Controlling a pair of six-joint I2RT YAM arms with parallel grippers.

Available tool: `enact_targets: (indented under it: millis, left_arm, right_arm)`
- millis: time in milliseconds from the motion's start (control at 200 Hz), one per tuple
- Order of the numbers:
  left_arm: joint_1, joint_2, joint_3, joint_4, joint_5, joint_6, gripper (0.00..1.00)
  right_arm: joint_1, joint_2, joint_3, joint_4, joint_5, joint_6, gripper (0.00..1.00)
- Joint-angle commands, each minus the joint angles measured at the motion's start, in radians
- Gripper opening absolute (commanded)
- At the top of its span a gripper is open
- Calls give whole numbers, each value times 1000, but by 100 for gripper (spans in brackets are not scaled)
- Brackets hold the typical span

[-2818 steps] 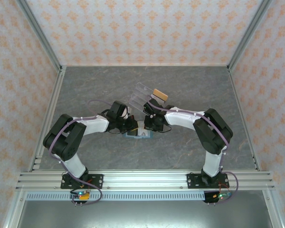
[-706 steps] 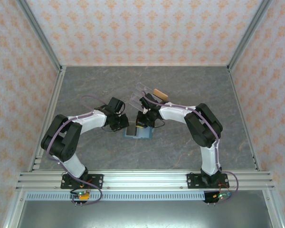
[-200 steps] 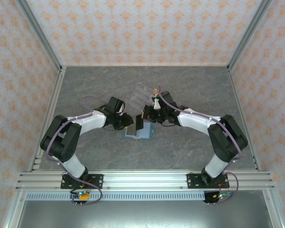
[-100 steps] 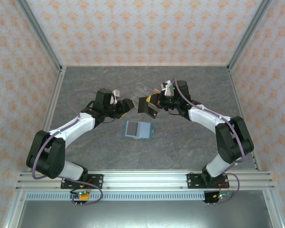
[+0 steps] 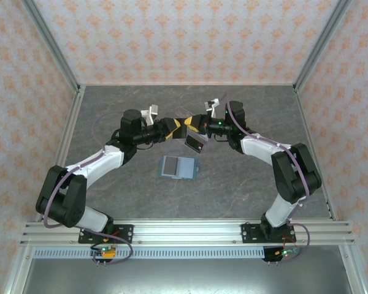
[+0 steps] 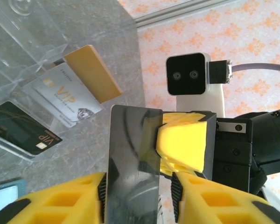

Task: Take the credit cards out of the card holder

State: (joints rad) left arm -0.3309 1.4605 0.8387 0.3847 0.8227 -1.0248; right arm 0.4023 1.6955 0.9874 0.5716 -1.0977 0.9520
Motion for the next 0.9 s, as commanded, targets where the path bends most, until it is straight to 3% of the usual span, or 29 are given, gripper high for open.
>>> enact_targets:
  millis: [0, 80, 175, 370, 515, 761, 891]
  left_arm:
    - [13, 12, 1, 75, 36, -24, 31]
    - [12, 9, -1, 81, 35, -21, 13]
    - [12, -1, -2, 79, 30, -15, 0]
    - [11, -9, -3, 97, 6, -47, 0]
    - [10, -12, -6, 129, -33, -95, 0]
    - [9, -8, -28, 180, -92, -163, 0]
    - [9, -6, -31, 161, -111, -161, 0]
  right_arm:
    - [-6, 10, 30, 96, -29, 35, 3]
    - [-6, 7, 21, 123, -27, 43, 6]
    - [-6, 3, 19, 139, -25, 52, 11]
    - [-2, 9, 18, 167, -27, 107, 29]
    - [24, 15, 25, 180, -22, 125, 30]
    - [37, 34, 29, 218, -15, 163, 25]
    - [37, 34, 47, 173, -16, 132, 9]
